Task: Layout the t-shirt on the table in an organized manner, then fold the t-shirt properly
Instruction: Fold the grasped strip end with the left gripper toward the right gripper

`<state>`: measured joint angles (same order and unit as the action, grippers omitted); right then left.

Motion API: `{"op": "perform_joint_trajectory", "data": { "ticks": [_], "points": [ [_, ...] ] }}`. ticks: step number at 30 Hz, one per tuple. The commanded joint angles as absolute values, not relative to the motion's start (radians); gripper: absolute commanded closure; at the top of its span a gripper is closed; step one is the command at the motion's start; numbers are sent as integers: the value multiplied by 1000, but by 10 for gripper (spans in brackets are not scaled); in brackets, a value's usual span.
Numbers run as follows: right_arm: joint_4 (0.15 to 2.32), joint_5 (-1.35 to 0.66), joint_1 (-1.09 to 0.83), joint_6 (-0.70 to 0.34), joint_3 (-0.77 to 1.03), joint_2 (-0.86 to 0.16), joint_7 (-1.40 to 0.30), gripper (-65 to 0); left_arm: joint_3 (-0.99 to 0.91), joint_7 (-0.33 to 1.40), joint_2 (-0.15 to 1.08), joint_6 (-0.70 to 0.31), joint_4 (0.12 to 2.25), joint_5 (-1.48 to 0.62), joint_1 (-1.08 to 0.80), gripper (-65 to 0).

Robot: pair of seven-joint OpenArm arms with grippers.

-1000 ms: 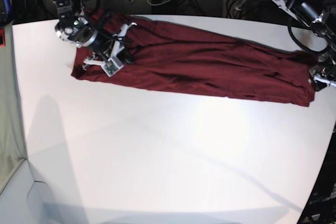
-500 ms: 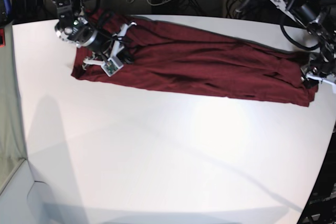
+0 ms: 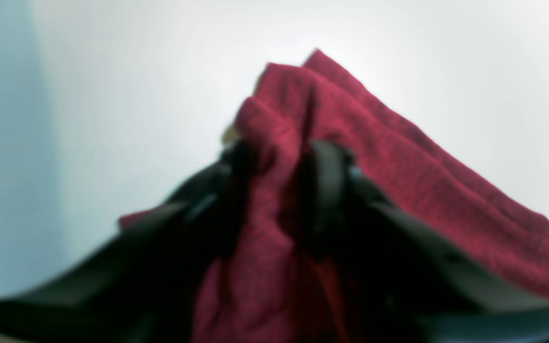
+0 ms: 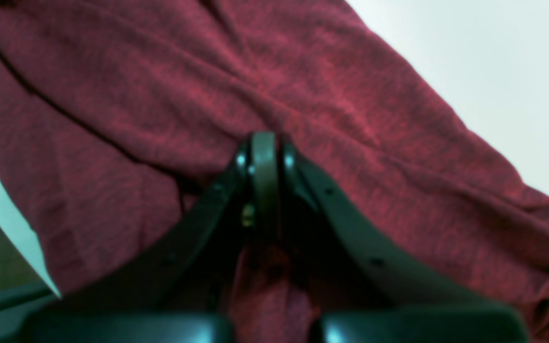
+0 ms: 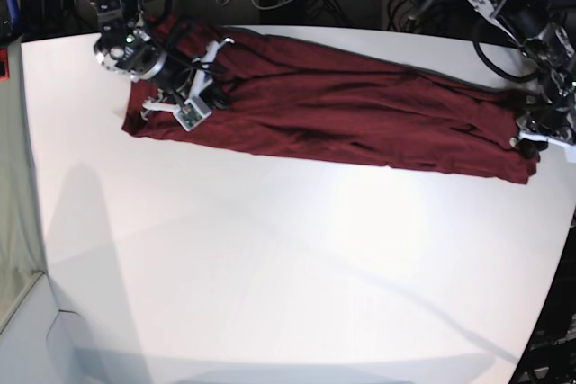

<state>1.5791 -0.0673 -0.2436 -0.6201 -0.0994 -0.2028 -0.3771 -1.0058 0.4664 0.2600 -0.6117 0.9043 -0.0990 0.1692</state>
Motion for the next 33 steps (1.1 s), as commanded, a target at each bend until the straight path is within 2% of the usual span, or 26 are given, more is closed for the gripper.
{"op": "perform_joint_trajectory", "data": {
  "ticks": [1, 4, 5, 7, 8, 15, 20, 29, 33],
  "points": [
    [1595, -65, -239, -621, -99, -213, -378, 0, -993, 547, 249, -616, 891, -50, 157, -139],
    [1595, -65, -239, -621, -99, -213, -378, 0, -992, 530, 231, -616, 894, -50, 136, -110],
    [1595, -65, -239, -621, -99, -213, -378, 0, -992, 530, 229, -616, 894, -50, 134, -90],
    [1595, -65, -239, -621, -99, -213, -378, 0, -998, 530, 228, -616, 905, -50, 133, -7],
    [1595, -65, -239, -621, -99, -213, -378, 0, -998, 532, 229, -616, 906, -50, 137, 0],
    [1595, -65, -239, -621, -99, -211, -378, 0, -993, 555, 200, -616, 1081, -50, 139, -1],
    [1595, -65, -239, -621, -99, -209, -378, 0, -998, 684, 137, -616, 1322, -50, 131, -1],
    [1593, -65, -242, -621, -99, -206, -378, 0, -990, 789, -44, -608, 1753, -39, 76, -1],
    [1595, -65, -240, -621, -99, -205, -378, 0, -934, 780, -117, -604, 1859, -39, 13, -1]
  ]
}}
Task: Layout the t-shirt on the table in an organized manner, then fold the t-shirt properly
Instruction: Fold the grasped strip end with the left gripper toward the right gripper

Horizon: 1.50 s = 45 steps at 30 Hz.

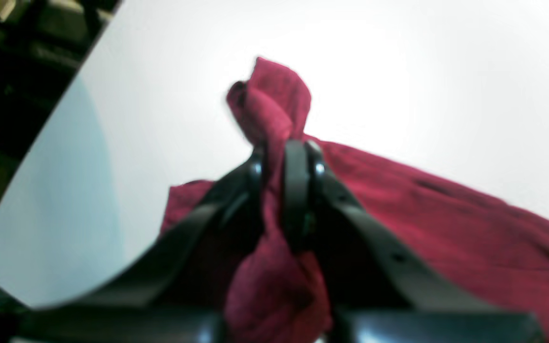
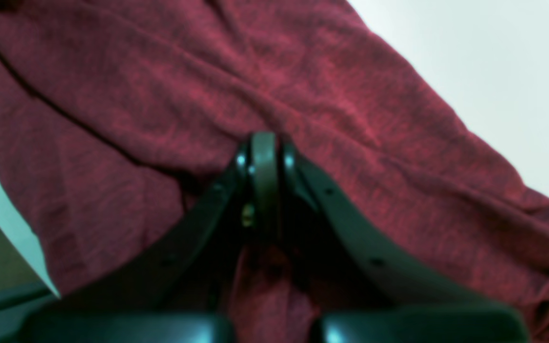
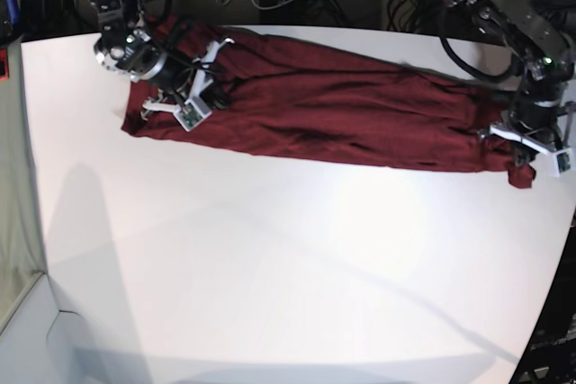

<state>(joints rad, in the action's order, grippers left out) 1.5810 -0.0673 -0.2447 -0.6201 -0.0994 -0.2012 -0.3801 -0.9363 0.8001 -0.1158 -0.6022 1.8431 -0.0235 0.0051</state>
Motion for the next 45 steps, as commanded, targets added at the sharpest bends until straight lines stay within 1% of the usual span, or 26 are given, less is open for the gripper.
{"op": "perform_joint_trajectory", "data": {
  "ticks": [1, 3, 10, 12, 15, 19, 26, 31, 35, 45],
  "points": [
    [1593, -65, -240, -621, -99, -205, -378, 0, -912, 779, -130, -604, 1873, -39, -2, -1],
    [1595, -65, -240, -621, -99, -205, -378, 0, -855, 779, -156, -604, 1885, -39, -36, -1],
    [1595, -65, -240, -621, -99, -205, -378, 0, -636, 777, -157, -599, 1883, -39, -116, -1],
    [1595, -65, -240, -621, -99, -205, -378, 0, -550, 777, -157, -564, 1885, -39, -134, -1],
    [1595, -65, -240, -621, -99, -205, -378, 0, -397, 777, -157, -486, 1891, -39, -173, -1],
    [1595, -65, -240, -621, -99, -205, -378, 0, -225, 776, -157, -427, 1894, -39, -213, -1],
    [1595, -65, -239, -621, -99, -205, -378, 0, -41, 776, -148, -354, 1891, -39, -243, -1],
    [1595, -65, -239, -621, -99, -205, -378, 0, 50, 776, -128, -289, 1883, -39, -239, -1],
    [1595, -65, -239, -621, -97, -205, -378, 0, 67, 776, -127, -252, 1882, -39, -231, -1],
    [1595, -65, -240, -621, -97, -205, -378, 0, 68, 776, -127, -254, 1819, -39, -226, -1]
  ]
}}
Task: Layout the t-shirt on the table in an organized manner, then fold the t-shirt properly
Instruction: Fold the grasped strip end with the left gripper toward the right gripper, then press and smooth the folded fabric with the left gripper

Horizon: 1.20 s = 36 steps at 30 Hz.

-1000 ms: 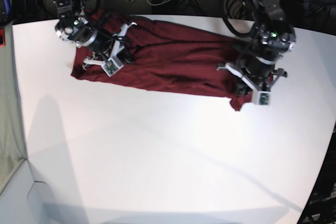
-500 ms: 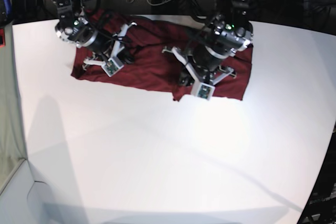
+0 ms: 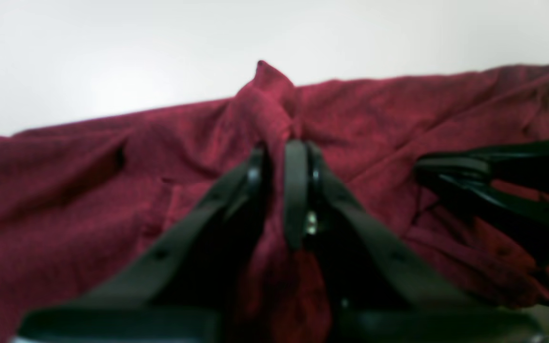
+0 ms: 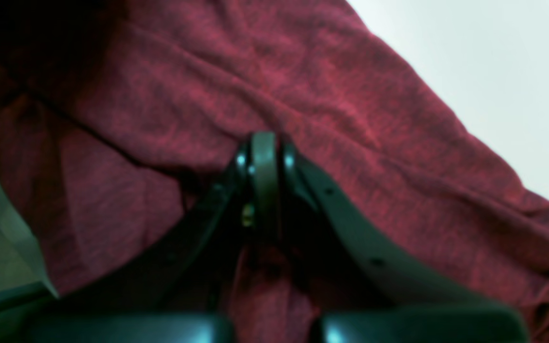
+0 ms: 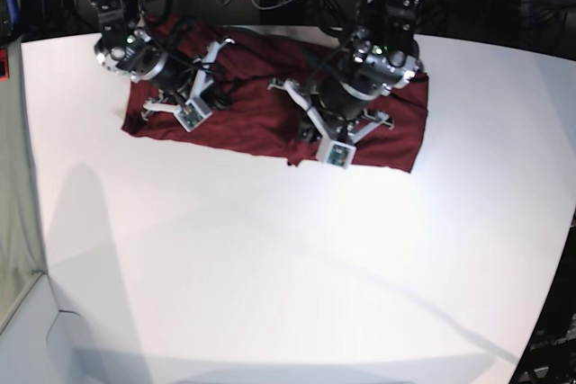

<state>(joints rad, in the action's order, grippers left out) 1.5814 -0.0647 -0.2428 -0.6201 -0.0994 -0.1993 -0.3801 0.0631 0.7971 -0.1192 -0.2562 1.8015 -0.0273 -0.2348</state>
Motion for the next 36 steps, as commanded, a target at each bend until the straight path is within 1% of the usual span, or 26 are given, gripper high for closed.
{"op": "perform_joint_trajectory", "data": {
  "ticks": [1, 2, 4, 7, 9, 11, 14, 17, 20, 22, 25, 27, 30, 35, 36],
  "points": [
    [1595, -65, -240, -621, -97, -205, -378, 0, 68, 776, -125, -254, 1816, -39, -226, -2],
    [1595, -65, -240, -621, -97, -206, -378, 0, 68, 776, -119, -254, 1811, -39, -226, -10],
    [1595, -65, -240, -621, -97, -206, -378, 0, 68, 777, -113, -255, 1807, -41, -226, -55],
    [1595, -65, -240, -621, -97, -208, -378, 0, 68, 777, -113, -259, 1799, -48, -226, -167],
    [1595, -65, -240, -621, -97, -208, -378, 0, 68, 776, -113, -260, 1799, -51, -225, -224],
    [1595, -65, -240, -621, -97, -208, -378, 0, 67, 776, -114, -262, 1805, -77, -225, -250],
    [1595, -65, -240, -621, -97, -208, -378, 0, 65, 776, -111, -262, 1807, -188, -223, -283],
    [1595, -65, -240, -621, -97, -208, -378, 0, 68, 785, -61, -262, 1807, -303, -202, -296],
    [1595, -65, -240, -621, -93, -209, -378, 0, 59, 782, 5, -260, 1848, -418, -203, -293],
    [1595, -65, -239, -621, -91, -211, -378, 0, 53, 777, 77, -255, 1894, -492, -211, -292],
    [1595, -65, -239, -621, -91, -211, -378, 0, -15, 777, 142, -252, 1942, -561, -223, -287],
    [1595, -65, -239, -621, -91, -209, -378, 0, -77, 788, 150, -252, 1940, -561, -222, -241],
    [1595, -65, -239, -621, -91, -206, -378, 0, -150, 788, 148, -252, 1920, -503, -228, -147],
    [1595, -65, -239, -621, -93, -206, -378, 0, -142, 794, 131, -252, 1877, -346, -243, -2],
    [1595, -65, -239, -621, -94, -206, -378, 0, -114, 814, 122, -252, 1857, -302, -242, 0]
  ]
}}
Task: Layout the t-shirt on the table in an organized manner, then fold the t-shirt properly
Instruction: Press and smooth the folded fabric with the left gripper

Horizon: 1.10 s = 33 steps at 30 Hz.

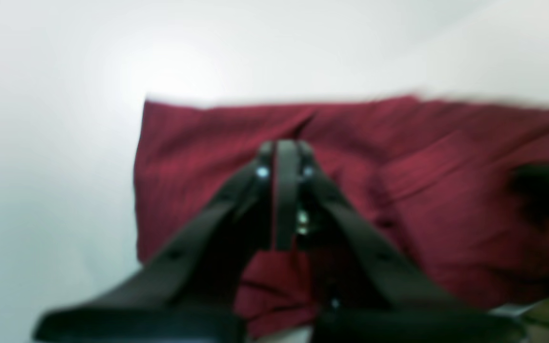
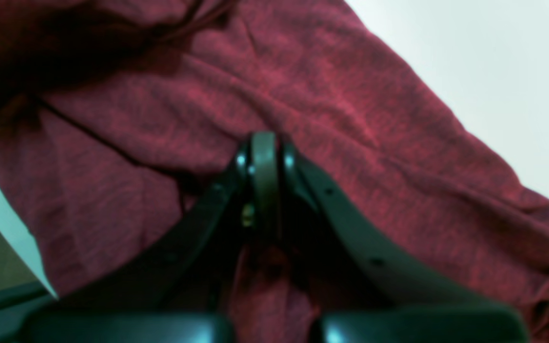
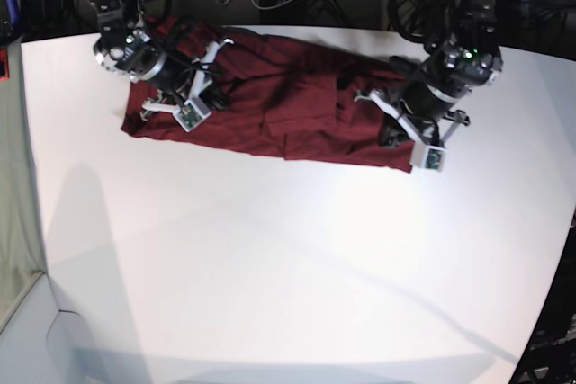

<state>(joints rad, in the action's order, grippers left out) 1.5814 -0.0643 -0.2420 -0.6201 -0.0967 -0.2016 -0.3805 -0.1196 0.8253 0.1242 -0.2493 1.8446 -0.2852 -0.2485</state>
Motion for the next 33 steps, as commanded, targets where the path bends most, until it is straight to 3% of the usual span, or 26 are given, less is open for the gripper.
{"op": "perform_joint_trajectory", "data": {
  "ticks": [1, 6, 11, 19, 28, 33],
  "points": [
    [1595, -65, -239, -621, -94, -206, -378, 0, -88, 835, 119, -252, 1845, -254, -239, 0],
    [1596, -65, -239, -621, -96, -206, -378, 0, 96, 881, 116, -259, 1827, -51, -243, -2],
    [1596, -65, -239, -621, -96, -206, -378, 0, 228, 881, 127, -262, 1893, -35, -265, -2],
    [1596, -65, -239, -621, -97, -205, -378, 0, 239, 891, 143, -262, 1951, -35, -275, -2],
    [1596, -65, -239, -621, -97, -209, -378, 0, -12, 885, 157, -263, 2000, -51, -314, -6],
    [1596, -65, -239, -621, -97, -211, -378, -10, -191, 891, 166, -263, 1994, -274, -314, -47]
  ]
}}
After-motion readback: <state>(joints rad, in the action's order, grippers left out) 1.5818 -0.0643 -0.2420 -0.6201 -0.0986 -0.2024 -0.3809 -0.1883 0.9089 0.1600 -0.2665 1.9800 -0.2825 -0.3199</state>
